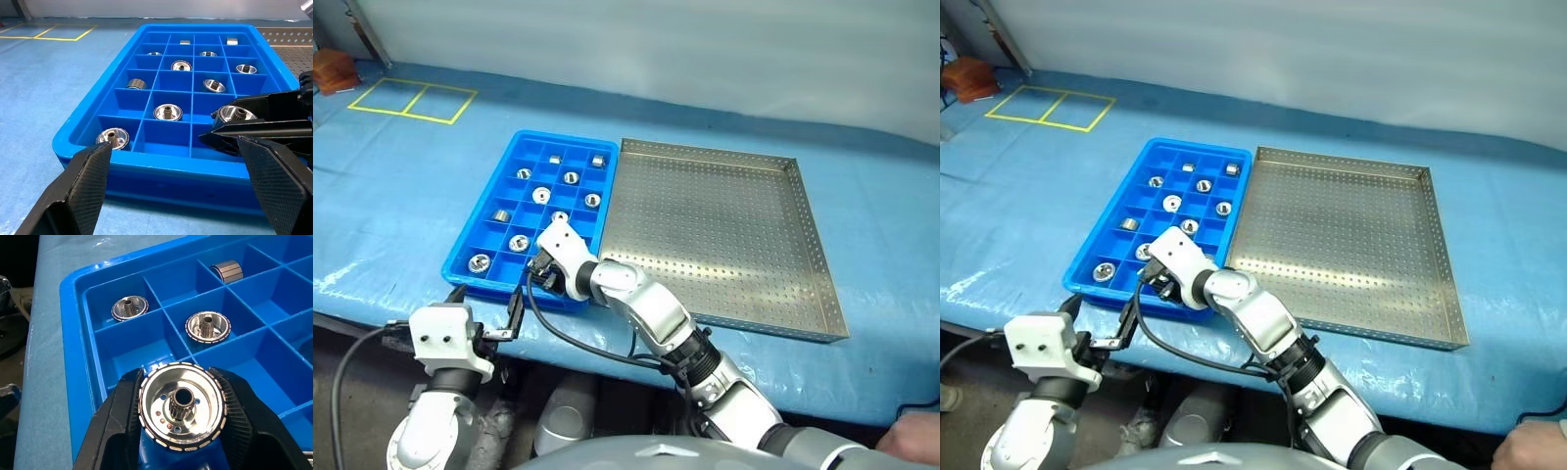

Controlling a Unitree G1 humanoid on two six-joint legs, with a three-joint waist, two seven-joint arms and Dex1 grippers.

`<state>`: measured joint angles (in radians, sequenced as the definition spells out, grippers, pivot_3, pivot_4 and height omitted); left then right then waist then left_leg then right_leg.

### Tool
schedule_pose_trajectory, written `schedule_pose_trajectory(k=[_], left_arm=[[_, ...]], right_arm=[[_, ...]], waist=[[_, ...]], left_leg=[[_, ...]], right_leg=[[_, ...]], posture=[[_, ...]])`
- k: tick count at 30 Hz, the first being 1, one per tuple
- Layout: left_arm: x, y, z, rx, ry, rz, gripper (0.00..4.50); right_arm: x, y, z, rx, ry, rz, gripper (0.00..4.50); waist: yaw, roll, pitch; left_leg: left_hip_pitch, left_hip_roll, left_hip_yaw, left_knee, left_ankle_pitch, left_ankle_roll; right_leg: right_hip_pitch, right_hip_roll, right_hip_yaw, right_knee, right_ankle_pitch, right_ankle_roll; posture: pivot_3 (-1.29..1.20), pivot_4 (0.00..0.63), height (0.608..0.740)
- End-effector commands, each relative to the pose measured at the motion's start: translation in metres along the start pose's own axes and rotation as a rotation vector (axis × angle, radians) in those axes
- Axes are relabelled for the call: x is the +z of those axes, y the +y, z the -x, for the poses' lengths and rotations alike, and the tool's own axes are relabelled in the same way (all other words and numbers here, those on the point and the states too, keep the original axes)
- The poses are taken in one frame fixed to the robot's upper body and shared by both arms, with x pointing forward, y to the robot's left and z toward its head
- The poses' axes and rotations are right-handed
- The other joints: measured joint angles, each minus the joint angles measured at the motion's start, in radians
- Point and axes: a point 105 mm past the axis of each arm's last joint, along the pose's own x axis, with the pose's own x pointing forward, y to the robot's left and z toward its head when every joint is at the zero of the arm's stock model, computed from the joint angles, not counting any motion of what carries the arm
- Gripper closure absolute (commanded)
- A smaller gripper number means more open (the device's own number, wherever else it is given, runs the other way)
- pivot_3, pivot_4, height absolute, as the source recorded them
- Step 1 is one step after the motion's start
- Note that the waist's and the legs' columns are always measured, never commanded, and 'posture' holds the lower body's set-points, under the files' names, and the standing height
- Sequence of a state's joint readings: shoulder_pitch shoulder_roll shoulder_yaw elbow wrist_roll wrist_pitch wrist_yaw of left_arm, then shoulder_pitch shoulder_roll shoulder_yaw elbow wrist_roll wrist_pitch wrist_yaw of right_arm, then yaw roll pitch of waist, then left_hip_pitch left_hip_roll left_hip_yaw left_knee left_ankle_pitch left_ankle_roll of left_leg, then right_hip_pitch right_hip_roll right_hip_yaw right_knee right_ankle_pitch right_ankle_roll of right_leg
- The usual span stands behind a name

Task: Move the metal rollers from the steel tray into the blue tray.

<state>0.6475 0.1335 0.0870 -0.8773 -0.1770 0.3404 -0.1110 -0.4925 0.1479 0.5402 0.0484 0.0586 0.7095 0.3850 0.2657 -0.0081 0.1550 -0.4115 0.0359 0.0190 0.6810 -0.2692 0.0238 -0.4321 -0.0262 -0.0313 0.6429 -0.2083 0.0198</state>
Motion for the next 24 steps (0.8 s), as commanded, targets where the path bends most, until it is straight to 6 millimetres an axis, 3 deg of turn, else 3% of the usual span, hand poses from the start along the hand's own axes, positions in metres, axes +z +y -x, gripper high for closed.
schedule_pose_trajectory(k=[1, 7, 15, 24], left_arm=[[0.01, -0.008, -0.002, -0.047, -0.037, 0.003, 0.0], [0.008, -0.016, -0.007, -0.109, -0.029, 0.004, 0.0], [0.007, -0.024, -0.015, -0.175, -0.026, 0.007, 0.0], [0.006, -0.029, -0.022, -0.214, -0.032, 0.001, 0.0]], right_arm=[[-0.001, 0.0, 0.001, -0.012, -0.001, -0.029, 2.05], [0.007, -0.015, 0.009, -0.069, -0.03, -0.043, 0.06], [0.026, -0.032, 0.045, -0.094, -0.112, -0.059, 0.02], [0.008, -0.045, 0.061, -0.174, -0.064, -0.094, 0.02]], waist=[[0.001, 0.0, 0.0], [-0.002, 0.0, 0.0], [-0.018, 0.0, 0.0], [-0.066, 0.0, 0.0]], left_leg=[[0.0, 0.0, 0.0, 0.0, 0.0, 0.0], [0.0, 0.0, 0.0, 0.0, 0.0, 0.0], [-0.001, 0.0, 0.0, 0.001, 0.0, 0.0], [-0.001, -0.004, -0.001, 0.001, 0.0, -0.001]], right_leg=[[0.0, 0.0, 0.0, 0.0, 0.0, 0.0], [0.0, 0.0, -0.001, 0.0, 0.0, 0.0], [0.0, 0.0, -0.001, 0.0, 0.0, 0.0], [0.001, 0.002, -0.003, 0.001, -0.001, -0.002]], posture=[[0.48, 0.15, 0.74], [0.44, 0.15, 0.74], [0.38, 0.15, 0.74], [0.35, 0.15, 0.74]])
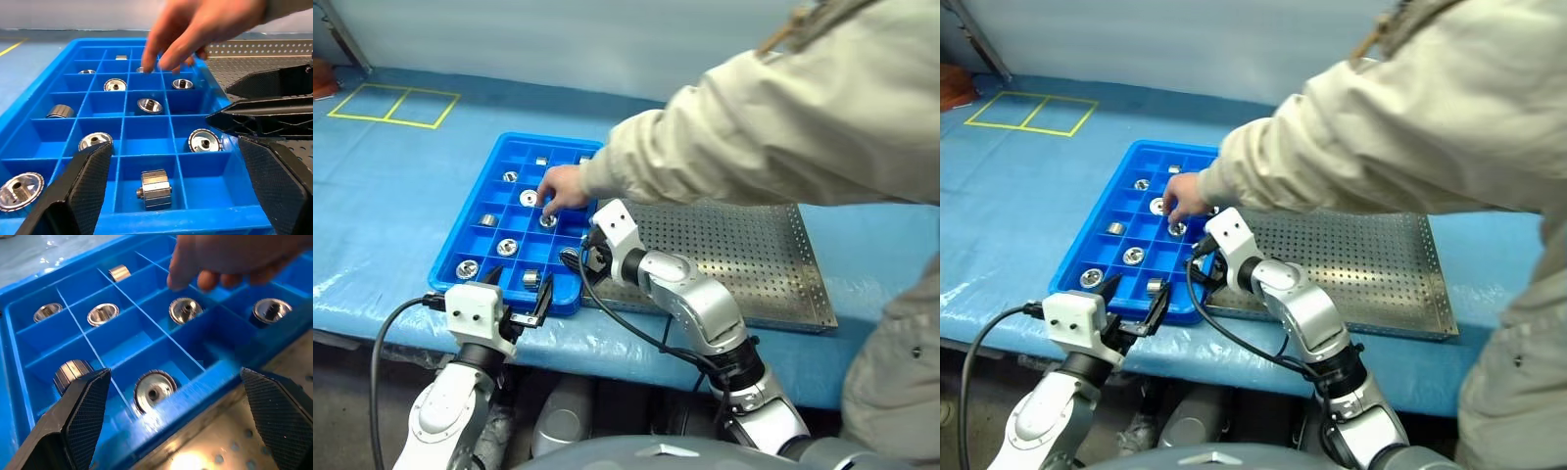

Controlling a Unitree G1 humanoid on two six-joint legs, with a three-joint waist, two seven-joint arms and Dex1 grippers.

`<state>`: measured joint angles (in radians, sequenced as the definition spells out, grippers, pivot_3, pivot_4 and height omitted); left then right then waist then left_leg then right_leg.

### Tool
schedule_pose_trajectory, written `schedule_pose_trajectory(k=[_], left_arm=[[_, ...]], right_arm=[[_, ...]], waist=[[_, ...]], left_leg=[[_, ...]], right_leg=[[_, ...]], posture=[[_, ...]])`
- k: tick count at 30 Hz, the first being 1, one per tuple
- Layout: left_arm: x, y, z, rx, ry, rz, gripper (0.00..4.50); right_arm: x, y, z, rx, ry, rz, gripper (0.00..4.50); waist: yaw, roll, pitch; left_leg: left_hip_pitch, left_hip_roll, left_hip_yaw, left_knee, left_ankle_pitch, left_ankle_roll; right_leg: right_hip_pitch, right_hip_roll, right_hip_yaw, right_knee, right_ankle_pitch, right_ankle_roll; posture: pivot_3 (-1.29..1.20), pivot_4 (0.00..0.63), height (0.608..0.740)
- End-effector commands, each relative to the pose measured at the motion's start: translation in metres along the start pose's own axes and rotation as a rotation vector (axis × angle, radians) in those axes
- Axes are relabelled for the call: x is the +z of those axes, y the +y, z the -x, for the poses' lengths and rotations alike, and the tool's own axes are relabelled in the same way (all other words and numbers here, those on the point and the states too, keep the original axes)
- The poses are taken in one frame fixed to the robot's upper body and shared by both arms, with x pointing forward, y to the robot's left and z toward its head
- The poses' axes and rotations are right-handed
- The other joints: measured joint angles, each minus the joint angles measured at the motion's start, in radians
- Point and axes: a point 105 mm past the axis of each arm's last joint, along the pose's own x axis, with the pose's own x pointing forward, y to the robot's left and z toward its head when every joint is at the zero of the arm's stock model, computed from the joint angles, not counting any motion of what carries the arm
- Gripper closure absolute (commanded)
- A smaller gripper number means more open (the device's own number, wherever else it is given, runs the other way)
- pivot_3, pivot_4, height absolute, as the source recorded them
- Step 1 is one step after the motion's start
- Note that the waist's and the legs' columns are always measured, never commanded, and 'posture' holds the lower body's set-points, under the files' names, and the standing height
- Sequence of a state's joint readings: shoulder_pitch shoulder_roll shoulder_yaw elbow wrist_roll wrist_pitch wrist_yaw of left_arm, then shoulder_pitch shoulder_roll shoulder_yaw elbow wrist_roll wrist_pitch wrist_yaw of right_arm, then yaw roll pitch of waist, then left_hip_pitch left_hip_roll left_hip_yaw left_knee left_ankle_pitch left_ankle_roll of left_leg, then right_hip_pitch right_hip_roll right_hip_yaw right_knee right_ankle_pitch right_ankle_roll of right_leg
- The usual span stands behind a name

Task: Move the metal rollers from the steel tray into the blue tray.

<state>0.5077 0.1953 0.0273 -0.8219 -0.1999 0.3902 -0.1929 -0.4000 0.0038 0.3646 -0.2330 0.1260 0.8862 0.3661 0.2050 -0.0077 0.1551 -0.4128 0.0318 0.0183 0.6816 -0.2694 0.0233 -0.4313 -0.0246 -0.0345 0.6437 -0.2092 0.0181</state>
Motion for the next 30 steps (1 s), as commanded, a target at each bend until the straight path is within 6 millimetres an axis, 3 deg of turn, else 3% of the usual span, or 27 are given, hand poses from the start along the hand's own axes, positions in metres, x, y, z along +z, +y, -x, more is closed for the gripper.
schedule_pose_trajectory(k=[1, 13, 30], left_arm=[[0.0026, -0.0021, -0.0016, -0.021, -0.011, -0.003, 0.0], [0.0001, -0.0038, -0.0063, -0.048, 0.002, -0.01, 0.0], [-0.0003, -0.0099, -0.0074, -0.072, 0.005, -0.001, 0.0]], right_arm=[[0.0099, 0.0043, 0.0048, 0.002, -0.043, 0.002, 0.02], [0.0062, 0.0025, 0.0065, -0.026, -0.036, -0.013, 0.02], [0.006, 0.0014, 0.0072, -0.034, -0.033, 0.008, 0.02]], waist=[[-0.011, 0.0, 0.0], [-0.065, 0.0, 0.0], [-0.072, 0.0, 0.0]], left_leg=[[0.0, 0.0, 0.0, 0.0, 0.0, 0.0], [0.001, -0.001, -0.003, 0.0, 0.0, 0.0], [0.001, -0.001, -0.003, 0.0, 0.0, 0.0]], right_leg=[[0.0, 0.0, 0.0, 0.0, 0.0, 0.0], [0.001, -0.001, 0.001, 0.0, 0.0, 0.0], [0.001, -0.001, 0.001, 0.0, 0.0, 0.0]], posture=[[0.35, 0.15, 0.74], [0.34, 0.15, 0.74], [0.33, 0.15, 0.74]])
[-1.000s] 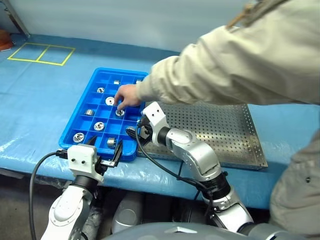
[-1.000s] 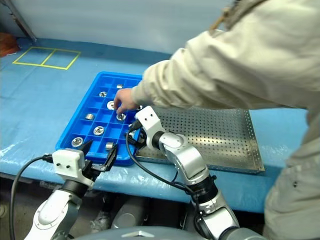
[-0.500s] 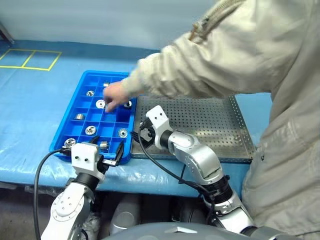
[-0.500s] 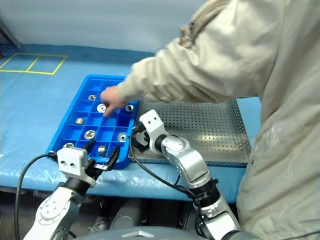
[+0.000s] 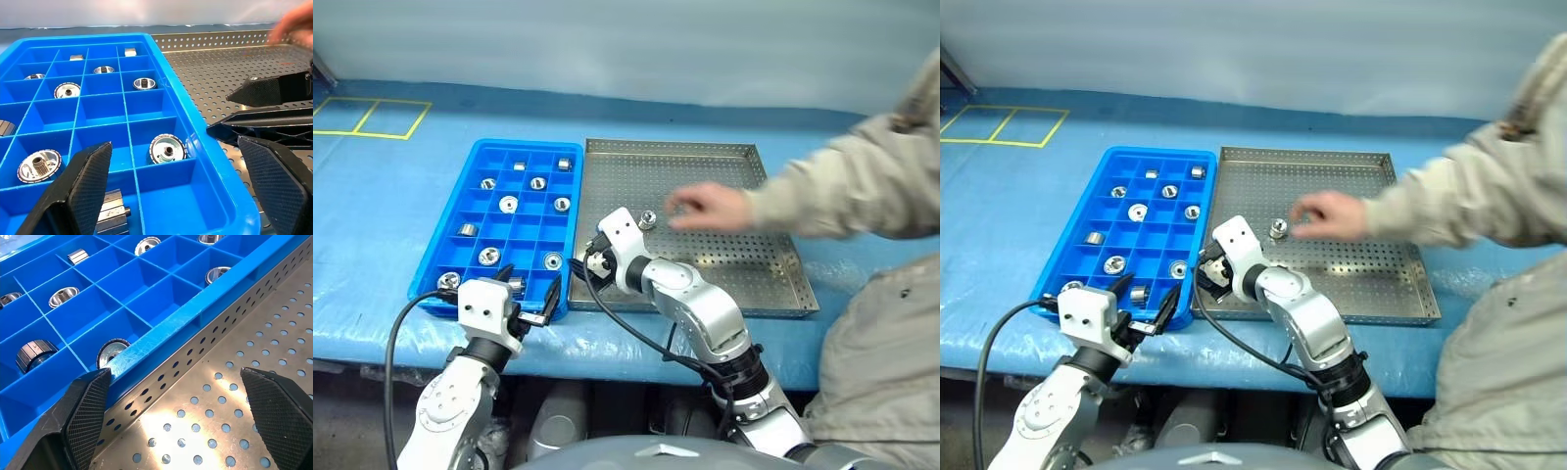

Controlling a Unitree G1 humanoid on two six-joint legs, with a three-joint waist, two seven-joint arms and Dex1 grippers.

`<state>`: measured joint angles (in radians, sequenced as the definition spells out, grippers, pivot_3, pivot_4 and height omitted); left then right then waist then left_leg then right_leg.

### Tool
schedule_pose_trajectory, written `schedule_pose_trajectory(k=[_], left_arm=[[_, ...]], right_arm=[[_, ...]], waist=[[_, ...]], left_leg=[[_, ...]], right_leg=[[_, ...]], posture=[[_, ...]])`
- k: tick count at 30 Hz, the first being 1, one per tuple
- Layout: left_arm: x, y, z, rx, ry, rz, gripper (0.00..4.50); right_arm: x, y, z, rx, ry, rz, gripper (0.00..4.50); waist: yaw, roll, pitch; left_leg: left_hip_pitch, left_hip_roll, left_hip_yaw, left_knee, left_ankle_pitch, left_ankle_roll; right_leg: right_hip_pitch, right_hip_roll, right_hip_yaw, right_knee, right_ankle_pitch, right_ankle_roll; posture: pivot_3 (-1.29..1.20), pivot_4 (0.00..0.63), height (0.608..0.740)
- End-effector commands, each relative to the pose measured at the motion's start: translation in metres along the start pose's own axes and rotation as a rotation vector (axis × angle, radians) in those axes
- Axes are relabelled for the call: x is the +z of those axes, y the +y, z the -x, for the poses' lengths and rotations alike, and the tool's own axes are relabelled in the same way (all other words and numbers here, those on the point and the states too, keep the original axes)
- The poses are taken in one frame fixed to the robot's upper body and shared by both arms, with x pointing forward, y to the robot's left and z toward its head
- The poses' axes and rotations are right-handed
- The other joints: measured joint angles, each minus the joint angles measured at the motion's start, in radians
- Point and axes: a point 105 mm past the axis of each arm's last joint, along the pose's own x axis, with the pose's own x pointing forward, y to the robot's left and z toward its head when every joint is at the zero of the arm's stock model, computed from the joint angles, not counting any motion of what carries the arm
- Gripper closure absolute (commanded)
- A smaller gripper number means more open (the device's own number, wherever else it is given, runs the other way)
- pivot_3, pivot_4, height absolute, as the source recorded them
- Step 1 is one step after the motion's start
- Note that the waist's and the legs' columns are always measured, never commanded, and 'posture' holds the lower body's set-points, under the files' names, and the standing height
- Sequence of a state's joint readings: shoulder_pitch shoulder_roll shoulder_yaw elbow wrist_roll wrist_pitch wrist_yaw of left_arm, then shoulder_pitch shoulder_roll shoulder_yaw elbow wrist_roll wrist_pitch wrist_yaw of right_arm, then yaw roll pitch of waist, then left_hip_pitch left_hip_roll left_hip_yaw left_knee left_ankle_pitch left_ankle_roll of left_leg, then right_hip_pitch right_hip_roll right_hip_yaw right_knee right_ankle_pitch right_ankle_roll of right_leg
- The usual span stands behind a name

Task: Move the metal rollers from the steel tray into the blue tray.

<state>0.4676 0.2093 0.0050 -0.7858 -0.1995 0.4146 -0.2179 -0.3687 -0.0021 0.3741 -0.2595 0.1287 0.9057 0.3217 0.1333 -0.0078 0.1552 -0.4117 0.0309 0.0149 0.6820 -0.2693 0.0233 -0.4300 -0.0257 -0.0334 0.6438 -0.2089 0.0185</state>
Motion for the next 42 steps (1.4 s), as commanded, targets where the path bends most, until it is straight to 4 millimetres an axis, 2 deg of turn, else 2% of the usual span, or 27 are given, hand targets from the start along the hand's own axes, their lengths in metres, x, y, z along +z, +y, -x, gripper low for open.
schedule_pose_trajectory(k=[1, 4, 11, 14, 17, 19, 24, 27, 31, 33, 34, 38, 42], left_arm=[[0.006, -0.004, 0.0, -0.021, -0.021, -0.005, 0.0], [0.007, -0.006, -0.001, -0.035, -0.024, -0.008, 0.0], [0.011, -0.021, -0.013, -0.096, -0.054, 0.001, 0.0], [0.011, -0.028, -0.016, -0.131, -0.054, 0.009, 0.0], [0.012, -0.037, -0.02, -0.161, -0.059, 0.019, 0.0], [0.012, -0.04, -0.022, -0.167, -0.058, 0.024, 0.0], [0.012, -0.043, -0.022, -0.173, -0.057, 0.035, 0.0], [0.012, -0.044, -0.022, -0.168, -0.058, 0.036, 0.0], [0.013, -0.043, -0.021, -0.157, -0.061, 0.038, 0.0], [0.014, -0.043, -0.021, -0.147, -0.065, 0.045, 0.0], [0.014, -0.042, -0.021, -0.137, -0.068, 0.044, 0.0], [0.017, -0.035, -0.02, -0.09, -0.081, 0.041, 0.0], [0.019, -0.023, -0.014, -0.015, -0.088, 0.022, 0.0]], right_arm=[[0.015, 0.0, 0.004, -0.004, -0.058, 0.022, 0.02], [0.02, -0.014, 0.004, -0.061, -0.072, 0.067, 0.02], [0.033, -0.092, 0.004, -0.394, -0.168, 0.035, 0.02], [0.031, -0.109, 0.001, -0.459, -0.188, -0.01, 0.02], [0.02, -0.121, -0.007, -0.502, -0.165, -0.047, 0.02], [0.011, -0.123, -0.012, -0.506, -0.138, -0.056, 0.02], [-0.012, -0.114, -0.023, -0.456, -0.08, -0.095, 0.02], [-0.021, -0.113, -0.025, -0.452, -0.058, -0.107, 0.64], [-0.025, -0.113, -0.023, -0.451, -0.05, -0.104, 2.0], [-0.024, -0.113, -0.021, -0.443, -0.051, -0.097, 2.67], [-0.022, -0.112, -0.021, -0.426, -0.056, -0.099, 2.8], [-0.009, -0.109, -0.017, -0.37, -0.074, -0.032, 2.79], [0.028, -0.085, -0.022, -0.251, -0.143, 0.052, 2.79]], waist=[[0.0, 0.0, 0.0], [0.0, 0.0, 0.0], [-0.005, 0.0, 0.0], [-0.011, 0.0, 0.0], [-0.025, 0.0, 0.0], [-0.032, 0.0, 0.0], [-0.039, 0.0, 0.0], [-0.038, 0.0, 0.0], [-0.038, 0.0, 0.0], [-0.038, 0.0, 0.0], [-0.037, 0.0, 0.0], [-0.032, 0.0, 0.0], [-0.032, 0.0, 0.0]], left_leg=[[0.0, 0.0, 0.0, 0.0, 0.0, 0.0], [0.0, 0.0, 0.0, 0.0, 0.0, 0.0], [0.001, -0.001, 0.001, 0.001, 0.001, -0.001], [0.001, -0.001, 0.002, 0.0, 0.001, -0.001], [0.001, -0.001, 0.002, 0.0, 0.001, -0.001], [0.001, -0.001, 0.002, 0.0, 0.001, -0.001], [0.001, -0.001, 0.003, 0.0, 0.001, 0.0], [0.002, -0.001, 0.003, 0.0, 0.001, 0.0], [0.002, -0.001, 0.003, 0.0, 0.001, 0.0], [0.003, -0.001, 0.003, 0.0, 0.001, 0.0], [0.003, -0.001, 0.004, 0.0, 0.001, 0.0], [0.002, -0.001, 0.003, 0.0, 0.001, 0.0], [0.002, -0.001, 0.004, 0.0, 0.001, 0.0]], right_leg=[[0.0, 0.0, 0.0, 0.0, 0.0, 0.0], [0.0, 0.0, 0.0, 0.0, 0.0, 0.0], [0.001, 0.0, 0.001, 0.001, 0.001, 0.001], [0.0, 0.0, 0.003, 0.001, 0.002, 0.002], [0.0, 0.0, 0.003, 0.001, 0.004, 0.006], [0.0, 0.0, 0.004, 0.001, 0.005, 0.006], [0.0, 0.0, 0.004, 0.001, 0.005, 0.005], [0.0, 0.0, 0.004, 0.001, 0.005, 0.005], [0.001, 0.0, 0.005, 0.001, 0.005, 0.006], [0.001, 0.0, 0.005, 0.001, 0.005, 0.006], [0.001, 0.0, 0.005, 0.001, 0.005, 0.006], [0.001, 0.0, 0.005, 0.001, 0.005, 0.006], [0.0, 0.001, 0.005, 0.002, 0.005, 0.007]], posture=[[0.33, 0.15, 0.74], [0.32, 0.15, 0.74], [0.29, 0.15, 0.74], [0.28, 0.15, 0.74], [0.28, 0.15, 0.74], [0.28, 0.15, 0.74], [0.3, 0.15, 0.74], [0.3, 0.15, 0.74], [0.31, 0.15, 0.74], [0.32, 0.15, 0.74], [0.33, 0.15, 0.74], [0.36, 0.15, 0.74], [0.4, 0.15, 0.74]])
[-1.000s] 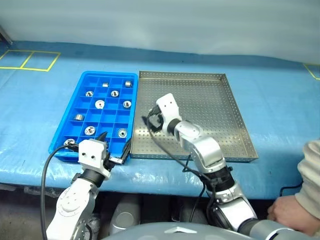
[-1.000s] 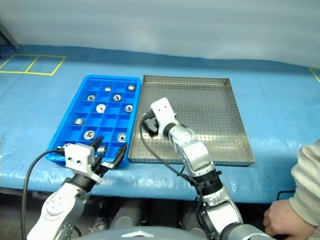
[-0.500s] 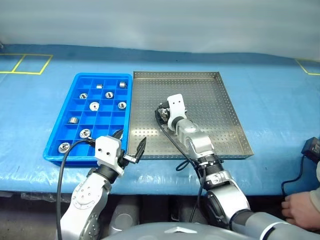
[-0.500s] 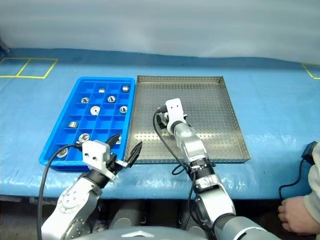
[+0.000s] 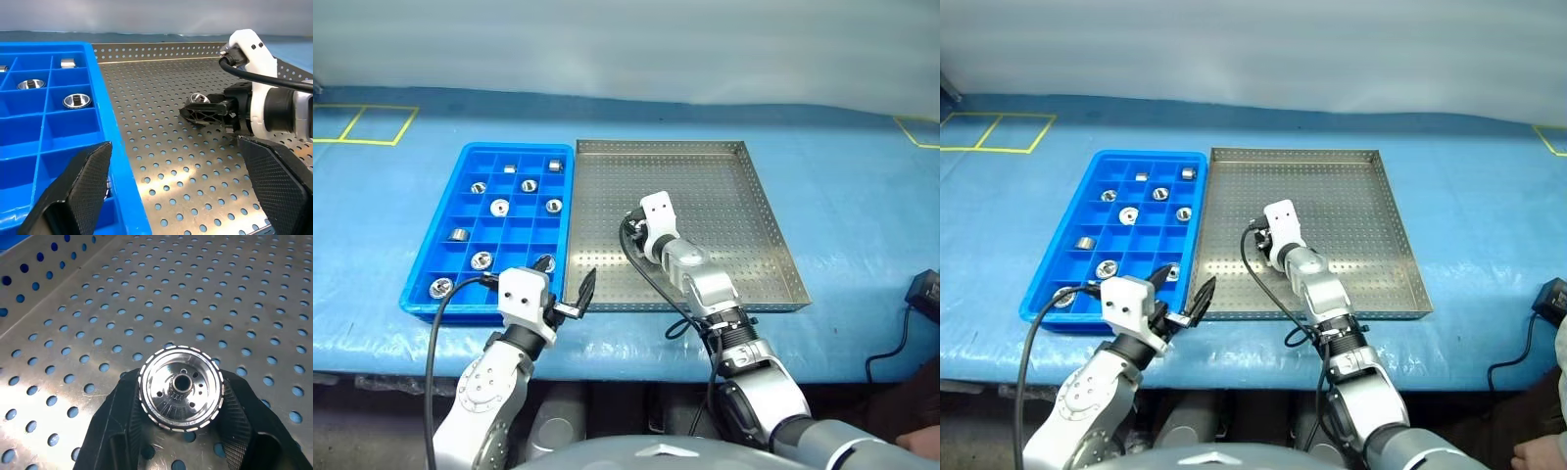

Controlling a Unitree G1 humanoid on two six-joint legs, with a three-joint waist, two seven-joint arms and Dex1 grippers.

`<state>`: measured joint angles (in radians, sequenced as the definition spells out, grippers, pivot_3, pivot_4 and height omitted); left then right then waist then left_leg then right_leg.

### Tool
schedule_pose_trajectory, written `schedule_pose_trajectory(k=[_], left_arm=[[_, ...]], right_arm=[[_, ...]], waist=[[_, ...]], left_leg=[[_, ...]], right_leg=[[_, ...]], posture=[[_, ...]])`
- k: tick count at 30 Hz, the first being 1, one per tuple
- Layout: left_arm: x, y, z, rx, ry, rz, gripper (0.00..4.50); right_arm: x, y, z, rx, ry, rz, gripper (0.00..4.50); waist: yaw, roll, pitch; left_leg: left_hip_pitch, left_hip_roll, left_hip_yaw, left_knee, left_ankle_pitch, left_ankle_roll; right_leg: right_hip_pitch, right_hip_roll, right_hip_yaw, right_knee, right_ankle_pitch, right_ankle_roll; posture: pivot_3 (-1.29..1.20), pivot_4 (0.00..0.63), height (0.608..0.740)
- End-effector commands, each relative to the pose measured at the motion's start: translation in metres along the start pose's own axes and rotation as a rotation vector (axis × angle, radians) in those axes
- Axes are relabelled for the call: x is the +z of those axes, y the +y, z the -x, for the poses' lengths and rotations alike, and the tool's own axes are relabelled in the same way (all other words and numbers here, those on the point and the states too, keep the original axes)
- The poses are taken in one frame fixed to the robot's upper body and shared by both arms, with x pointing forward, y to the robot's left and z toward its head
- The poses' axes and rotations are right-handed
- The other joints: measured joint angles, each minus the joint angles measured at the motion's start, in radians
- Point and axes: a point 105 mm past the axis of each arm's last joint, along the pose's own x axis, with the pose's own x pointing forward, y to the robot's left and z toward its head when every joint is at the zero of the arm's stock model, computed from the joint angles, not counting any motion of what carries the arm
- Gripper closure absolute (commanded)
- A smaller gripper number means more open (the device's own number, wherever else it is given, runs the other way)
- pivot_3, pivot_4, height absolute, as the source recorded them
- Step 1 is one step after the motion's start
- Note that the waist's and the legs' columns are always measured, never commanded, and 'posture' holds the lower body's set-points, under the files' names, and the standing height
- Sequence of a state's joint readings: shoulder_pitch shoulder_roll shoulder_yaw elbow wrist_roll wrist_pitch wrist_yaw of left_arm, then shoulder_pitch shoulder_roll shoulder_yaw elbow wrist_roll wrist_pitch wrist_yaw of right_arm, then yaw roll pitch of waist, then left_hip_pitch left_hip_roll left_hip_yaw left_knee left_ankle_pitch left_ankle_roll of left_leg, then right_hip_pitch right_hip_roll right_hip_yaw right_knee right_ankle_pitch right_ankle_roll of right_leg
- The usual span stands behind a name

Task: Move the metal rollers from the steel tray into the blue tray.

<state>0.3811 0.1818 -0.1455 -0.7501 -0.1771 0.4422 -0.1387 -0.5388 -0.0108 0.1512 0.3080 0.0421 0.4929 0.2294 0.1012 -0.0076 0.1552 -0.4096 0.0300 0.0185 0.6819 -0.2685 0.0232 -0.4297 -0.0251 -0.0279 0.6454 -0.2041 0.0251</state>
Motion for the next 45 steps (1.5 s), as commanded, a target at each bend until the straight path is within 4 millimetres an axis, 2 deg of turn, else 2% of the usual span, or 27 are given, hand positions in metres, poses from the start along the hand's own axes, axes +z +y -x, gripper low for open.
schedule_pose_trajectory(k=[1, 8, 11, 16, 19, 25, 35, 36, 42, 43, 45], left_arm=[[0.019, 0.007, 0.007, 0.056, -0.077, -0.031, 0.0], [0.022, 0.028, 0.022, 0.204, -0.092, -0.047, 0.0], [0.02, 0.034, 0.029, 0.253, -0.078, -0.054, 0.0], [0.017, 0.037, 0.033, 0.288, -0.066, -0.055, 0.0], [0.016, 0.036, 0.033, 0.286, -0.066, -0.052, 0.0], [0.015, 0.034, 0.032, 0.267, -0.066, -0.041, 0.0], [0.015, 0.028, 0.022, 0.218, -0.072, -0.038, 0.0], [0.015, 0.028, 0.022, 0.216, -0.072, -0.037, 0.0], [0.015, 0.027, 0.02, 0.21, -0.067, -0.038, 0.0], [0.015, 0.027, 0.02, 0.209, -0.067, -0.039, 0.0], [0.016, 0.028, 0.019, 0.197, -0.067, -0.048, 0.0]], right_arm=[[0.05, 0.026, 0.003, 0.106, -0.136, 0.066, 2.79], [0.089, 0.075, -0.004, 0.246, -0.21, 0.094, 2.79], [0.091, 0.092, -0.011, 0.292, -0.192, 0.12, 2.79], [0.085, 0.107, -0.022, 0.329, -0.161, 0.132, 2.79], [0.081, 0.109, -0.027, 0.327, -0.149, 0.137, 2.79], [0.075, 0.098, -0.03, 0.299, -0.131, 0.117, 2.79], [0.057, 0.099, -0.033, 0.306, -0.079, 0.078, 2.79], [0.055, 0.098, -0.033, 0.301, -0.073, 0.076, 2.08], [0.054, 0.089, -0.033, 0.259, -0.078, 0.066, 0.2], [0.056, 0.088, -0.032, 0.255, -0.087, 0.063, 0.06], [0.063, 0.082, -0.026, 0.251, -0.118, 0.063, 0.06]], waist=[[0.001, 0.0, 0.0], [0.044, 0.0, 0.0], [0.071, 0.0, 0.0], [0.131, 0.0, 0.0], [0.157, 0.0, 0.0], [0.195, 0.0, 0.0], [0.213, 0.0, 0.0], [0.214, 0.0, 0.0], [0.216, 0.0, 0.0], [0.216, 0.0, 0.0], [0.215, 0.0, 0.0]], left_leg=[[0.0, 0.0, 0.0, 0.0, 0.0, 0.0], [0.0, 0.001, -0.001, -0.001, 0.0, 0.0], [-0.001, 0.0, -0.002, -0.001, 0.0, 0.0], [-0.002, 0.0, -0.002, -0.001, 0.0, 0.0], [-0.002, 0.0, -0.001, 0.0, 0.0, 0.0], [-0.002, 0.0, 0.0, -0.001, 0.0, 0.0], [-0.003, 0.0, 0.001, -0.001, 0.0, -0.001], [-0.003, 0.0, 0.001, -0.001, 0.0, -0.001], [-0.003, 0.0, 0.001, -0.001, 0.0, -0.001], [-0.003, 0.0, 0.0, 0.0, 0.0, -0.001], [-0.003, 0.0, 0.0, 0.0, 0.0, -0.001]], right_leg=[[0.0, 0.0, 0.0, 0.0, 0.0, 0.0], [-0.001, 0.001, -0.001, 0.001, 0.0, 0.0], [-0.001, 0.001, -0.002, -0.001, 0.0, 0.0], [-0.001, -0.001, -0.003, -0.002, -0.003, -0.004], [-0.001, -0.001, -0.003, -0.002, -0.003, -0.005], [-0.002, 0.001, -0.004, -0.001, -0.003, -0.004], [-0.002, 0.001, -0.006, -0.001, -0.004, -0.005], [-0.002, 0.001, -0.006, -0.001, -0.003, -0.005], [-0.001, 0.0, -0.006, -0.001, -0.004, -0.005], [-0.001, 0.0, -0.006, -0.001, -0.004, -0.005], [-0.001, 0.0, -0.007, -0.001, -0.004, -0.006]], posture=[[0.41, 0.15, 0.74], [0.5, 0.15, 0.74], [0.53, 0.15, 0.74], [0.55, 0.15, 0.74], [0.55, 0.15, 0.74], [0.52, 0.15, 0.74], [0.49, 0.15, 0.74], [0.49, 0.15, 0.74], [0.47, 0.15, 0.74], [0.46, 0.15, 0.74], [0.43, 0.15, 0.74]])
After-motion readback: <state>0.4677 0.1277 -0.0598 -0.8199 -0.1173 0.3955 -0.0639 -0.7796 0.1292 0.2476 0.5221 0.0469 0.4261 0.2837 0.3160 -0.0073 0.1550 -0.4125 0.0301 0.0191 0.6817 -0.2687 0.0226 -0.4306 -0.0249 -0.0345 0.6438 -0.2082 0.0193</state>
